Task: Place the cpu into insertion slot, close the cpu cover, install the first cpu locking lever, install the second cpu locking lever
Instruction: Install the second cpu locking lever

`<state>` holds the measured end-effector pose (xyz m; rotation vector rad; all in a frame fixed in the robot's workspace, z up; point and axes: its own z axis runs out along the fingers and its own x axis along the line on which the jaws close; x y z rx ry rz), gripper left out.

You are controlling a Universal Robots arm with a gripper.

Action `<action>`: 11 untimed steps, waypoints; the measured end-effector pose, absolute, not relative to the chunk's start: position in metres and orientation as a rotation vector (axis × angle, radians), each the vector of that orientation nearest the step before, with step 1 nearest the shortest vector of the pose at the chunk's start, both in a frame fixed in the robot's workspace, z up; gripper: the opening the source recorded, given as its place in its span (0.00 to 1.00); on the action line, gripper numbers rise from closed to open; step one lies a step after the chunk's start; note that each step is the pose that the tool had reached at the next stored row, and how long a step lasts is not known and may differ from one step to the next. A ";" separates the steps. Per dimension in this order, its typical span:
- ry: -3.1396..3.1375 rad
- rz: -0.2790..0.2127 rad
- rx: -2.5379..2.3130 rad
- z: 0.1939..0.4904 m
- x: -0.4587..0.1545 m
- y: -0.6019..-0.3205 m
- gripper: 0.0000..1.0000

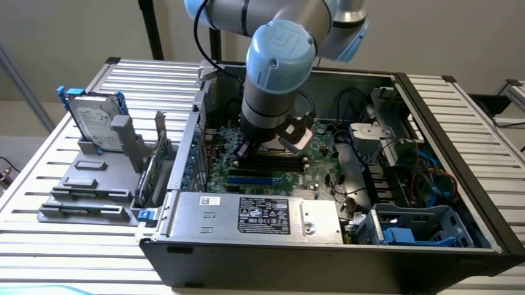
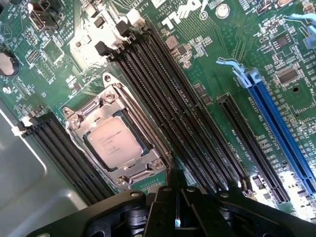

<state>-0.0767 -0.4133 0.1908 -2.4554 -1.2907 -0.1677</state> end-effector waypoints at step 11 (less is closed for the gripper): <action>-1.304 -0.153 -2.472 0.192 -0.077 -0.412 0.11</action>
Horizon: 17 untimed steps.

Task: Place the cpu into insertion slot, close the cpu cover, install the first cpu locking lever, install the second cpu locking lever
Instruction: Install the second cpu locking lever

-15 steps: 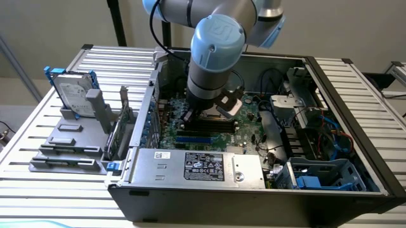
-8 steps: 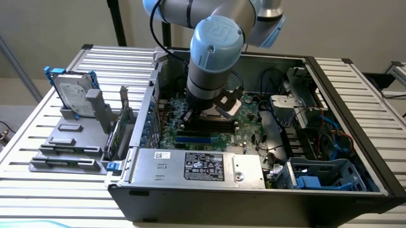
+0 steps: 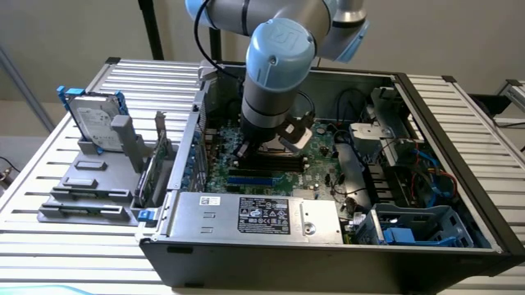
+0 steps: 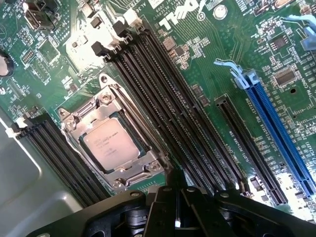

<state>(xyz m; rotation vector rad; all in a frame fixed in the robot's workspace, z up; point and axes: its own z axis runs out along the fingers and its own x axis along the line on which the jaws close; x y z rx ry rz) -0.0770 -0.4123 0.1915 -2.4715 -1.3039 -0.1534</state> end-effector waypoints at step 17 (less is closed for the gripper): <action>-1.315 -0.144 -2.476 0.223 -0.078 -0.412 0.11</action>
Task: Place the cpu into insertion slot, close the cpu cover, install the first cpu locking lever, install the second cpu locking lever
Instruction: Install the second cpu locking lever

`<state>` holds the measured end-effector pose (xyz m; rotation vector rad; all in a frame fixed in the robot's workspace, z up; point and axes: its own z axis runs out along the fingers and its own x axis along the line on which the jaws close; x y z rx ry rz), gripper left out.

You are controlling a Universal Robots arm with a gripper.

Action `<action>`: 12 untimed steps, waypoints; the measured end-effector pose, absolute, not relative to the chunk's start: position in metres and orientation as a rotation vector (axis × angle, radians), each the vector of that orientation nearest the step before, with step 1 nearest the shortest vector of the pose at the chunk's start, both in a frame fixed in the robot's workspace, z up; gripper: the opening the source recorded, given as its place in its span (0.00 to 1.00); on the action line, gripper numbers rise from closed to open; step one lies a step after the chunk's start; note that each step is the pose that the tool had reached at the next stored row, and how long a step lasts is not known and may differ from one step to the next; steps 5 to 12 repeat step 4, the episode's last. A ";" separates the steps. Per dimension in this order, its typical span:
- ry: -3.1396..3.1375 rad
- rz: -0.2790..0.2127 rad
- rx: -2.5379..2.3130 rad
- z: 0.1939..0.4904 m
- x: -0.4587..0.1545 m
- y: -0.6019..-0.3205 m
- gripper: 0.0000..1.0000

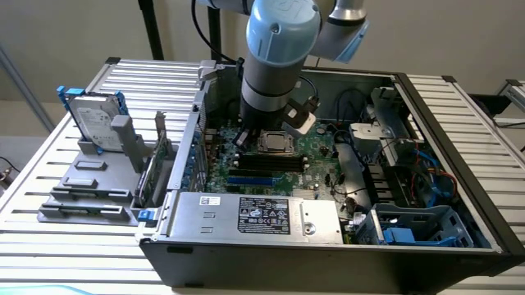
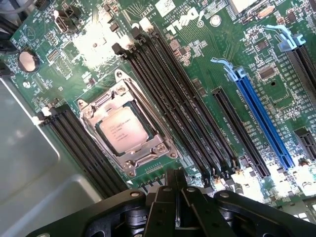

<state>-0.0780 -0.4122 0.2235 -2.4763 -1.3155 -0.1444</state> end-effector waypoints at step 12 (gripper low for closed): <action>-1.316 -0.144 -2.476 0.223 -0.078 -0.412 0.11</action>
